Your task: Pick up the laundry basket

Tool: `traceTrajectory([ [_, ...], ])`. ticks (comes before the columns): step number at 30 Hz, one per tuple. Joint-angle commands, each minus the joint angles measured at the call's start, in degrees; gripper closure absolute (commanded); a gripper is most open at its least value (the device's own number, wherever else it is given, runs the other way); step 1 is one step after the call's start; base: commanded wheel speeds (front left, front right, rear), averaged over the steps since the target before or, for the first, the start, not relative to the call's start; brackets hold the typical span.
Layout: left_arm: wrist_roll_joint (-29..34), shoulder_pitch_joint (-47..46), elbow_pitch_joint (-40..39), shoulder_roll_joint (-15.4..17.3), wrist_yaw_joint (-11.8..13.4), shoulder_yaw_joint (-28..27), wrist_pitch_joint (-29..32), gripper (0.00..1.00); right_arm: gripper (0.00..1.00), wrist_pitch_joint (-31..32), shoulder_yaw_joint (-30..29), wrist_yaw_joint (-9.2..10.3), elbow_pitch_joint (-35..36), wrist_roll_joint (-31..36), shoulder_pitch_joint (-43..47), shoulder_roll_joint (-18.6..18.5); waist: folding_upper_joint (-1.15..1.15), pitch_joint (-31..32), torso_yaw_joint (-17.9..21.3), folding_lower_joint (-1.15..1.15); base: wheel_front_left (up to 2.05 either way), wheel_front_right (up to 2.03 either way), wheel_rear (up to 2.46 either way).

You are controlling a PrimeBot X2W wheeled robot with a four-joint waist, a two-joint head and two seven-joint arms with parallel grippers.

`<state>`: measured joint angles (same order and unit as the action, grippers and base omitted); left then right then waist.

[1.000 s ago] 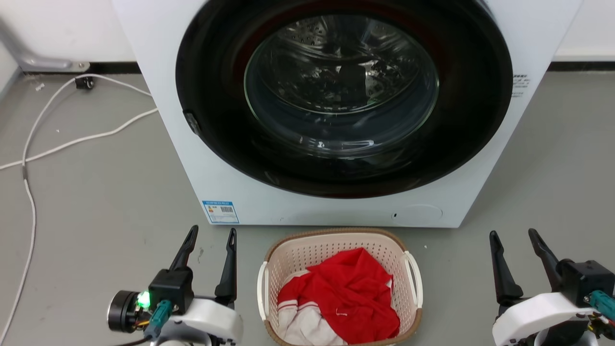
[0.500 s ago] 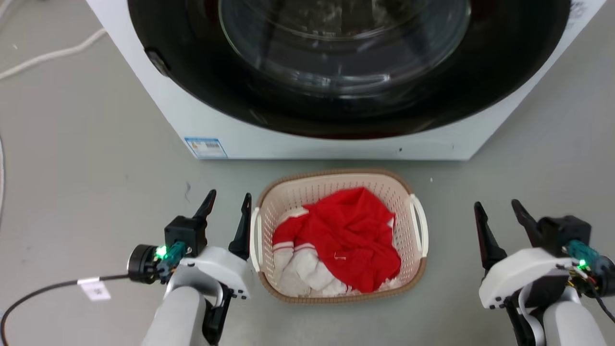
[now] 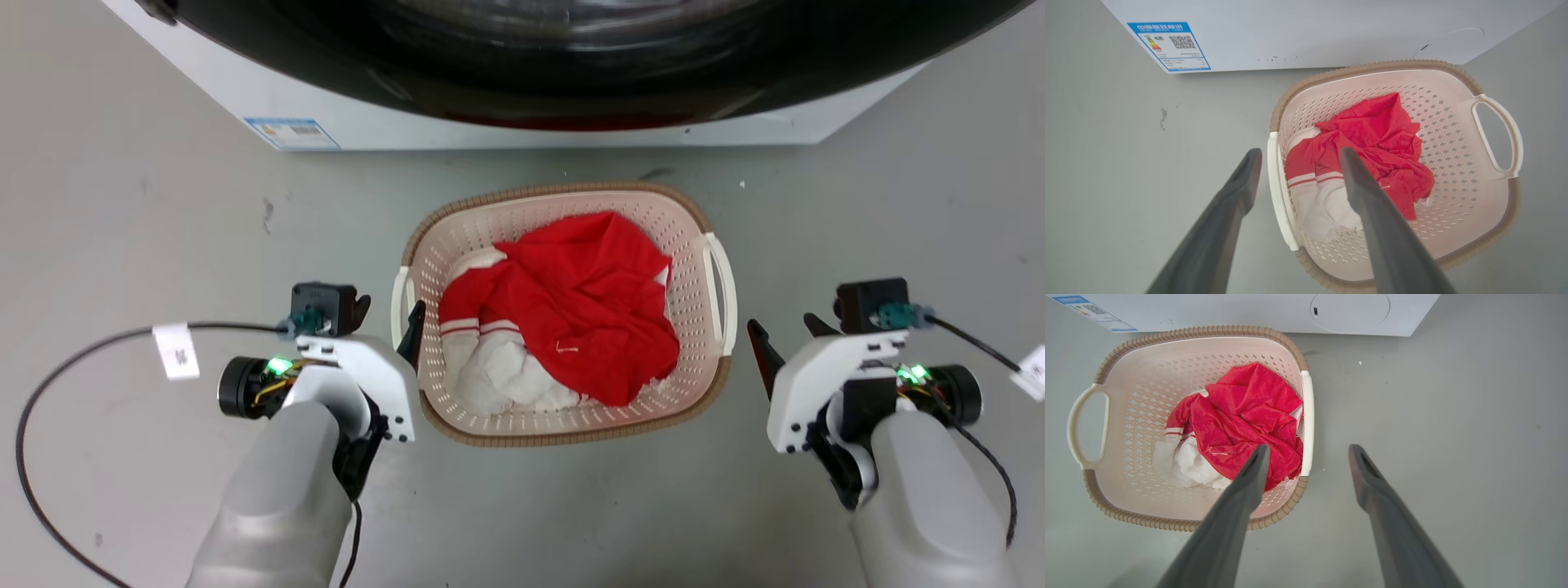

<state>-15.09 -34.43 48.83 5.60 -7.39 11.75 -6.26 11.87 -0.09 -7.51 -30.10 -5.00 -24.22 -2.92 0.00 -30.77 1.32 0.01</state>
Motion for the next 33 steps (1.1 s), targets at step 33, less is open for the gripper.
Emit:
traceTrajectory([
  [33, -28.18, -21.28, 11.17, 11.38, -0.08, 25.07, 22.03, 0.0, 0.0, 1.03, 11.59, 0.04, -37.09, -5.66, -32.9, 0.07, 0.0, -18.78, 3.04, -0.01, 0.0, 0.0, 0.0],
])
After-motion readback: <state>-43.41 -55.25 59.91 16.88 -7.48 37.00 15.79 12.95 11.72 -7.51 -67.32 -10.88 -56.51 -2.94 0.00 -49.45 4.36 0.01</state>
